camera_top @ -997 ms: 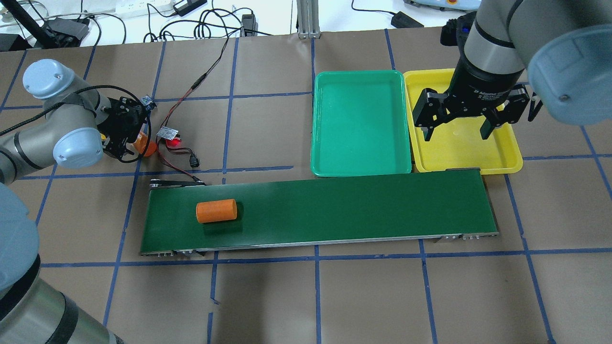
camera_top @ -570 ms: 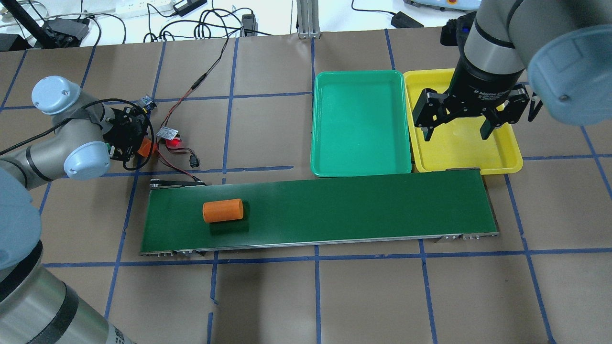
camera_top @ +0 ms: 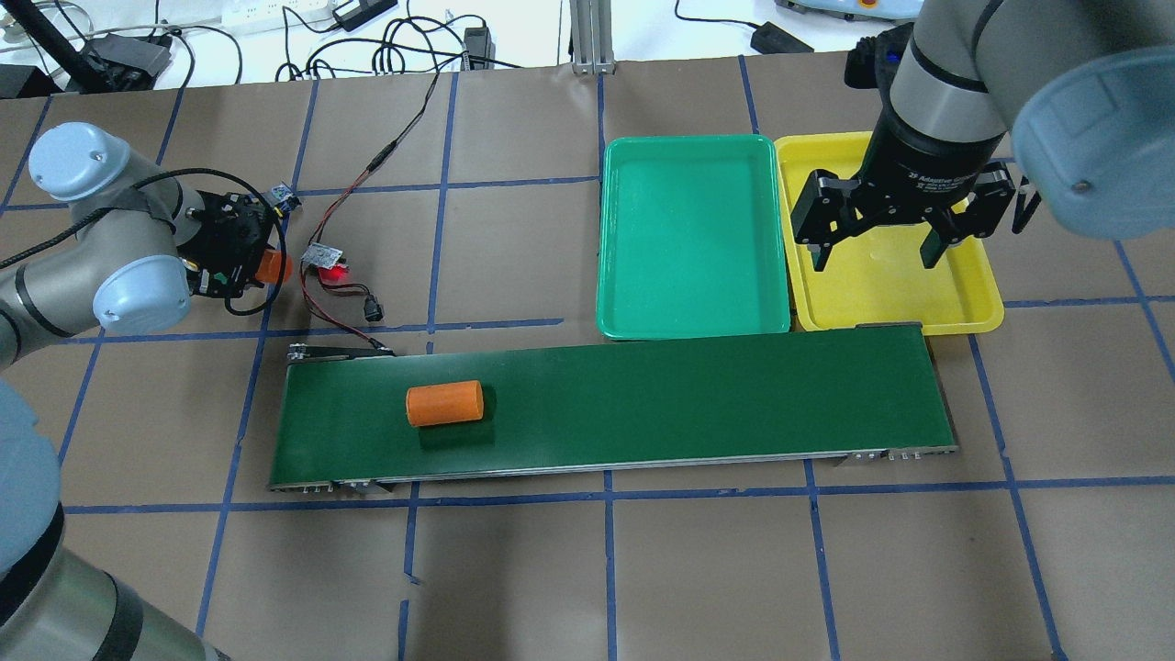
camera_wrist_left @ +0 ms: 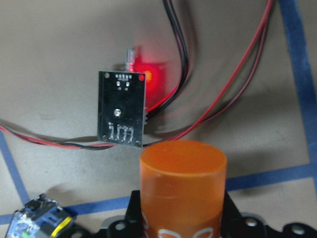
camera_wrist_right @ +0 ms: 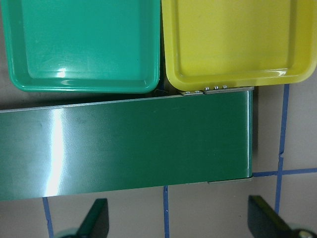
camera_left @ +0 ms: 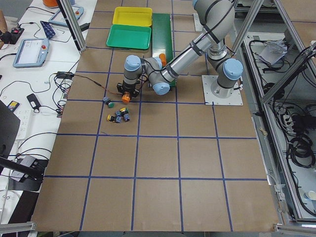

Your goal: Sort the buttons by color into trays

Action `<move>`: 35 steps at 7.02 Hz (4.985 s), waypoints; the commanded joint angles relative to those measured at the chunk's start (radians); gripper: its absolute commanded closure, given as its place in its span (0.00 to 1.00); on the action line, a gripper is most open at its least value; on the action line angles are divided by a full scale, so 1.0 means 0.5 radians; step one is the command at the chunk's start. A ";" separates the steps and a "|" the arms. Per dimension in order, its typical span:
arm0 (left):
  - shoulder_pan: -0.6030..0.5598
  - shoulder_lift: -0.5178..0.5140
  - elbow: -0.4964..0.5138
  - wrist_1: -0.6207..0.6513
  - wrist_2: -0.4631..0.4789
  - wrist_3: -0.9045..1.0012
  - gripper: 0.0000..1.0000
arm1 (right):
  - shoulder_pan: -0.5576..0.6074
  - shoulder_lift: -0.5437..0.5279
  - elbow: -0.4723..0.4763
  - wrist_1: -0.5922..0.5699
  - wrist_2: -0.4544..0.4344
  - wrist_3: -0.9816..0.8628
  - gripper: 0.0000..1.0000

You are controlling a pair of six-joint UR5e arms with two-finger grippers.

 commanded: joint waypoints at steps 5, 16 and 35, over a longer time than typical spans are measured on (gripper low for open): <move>-0.089 0.784 -0.480 -0.702 0.035 -0.704 1.00 | 0.000 -0.015 0.109 -0.019 -0.017 0.003 0.00; -0.255 0.670 -0.037 -0.871 0.228 -1.319 0.00 | 0.000 -0.018 0.143 -0.022 -0.014 0.006 0.00; -0.395 -0.146 0.801 -1.070 0.421 -2.843 1.00 | 0.000 -0.055 0.265 -0.031 -0.014 0.003 0.00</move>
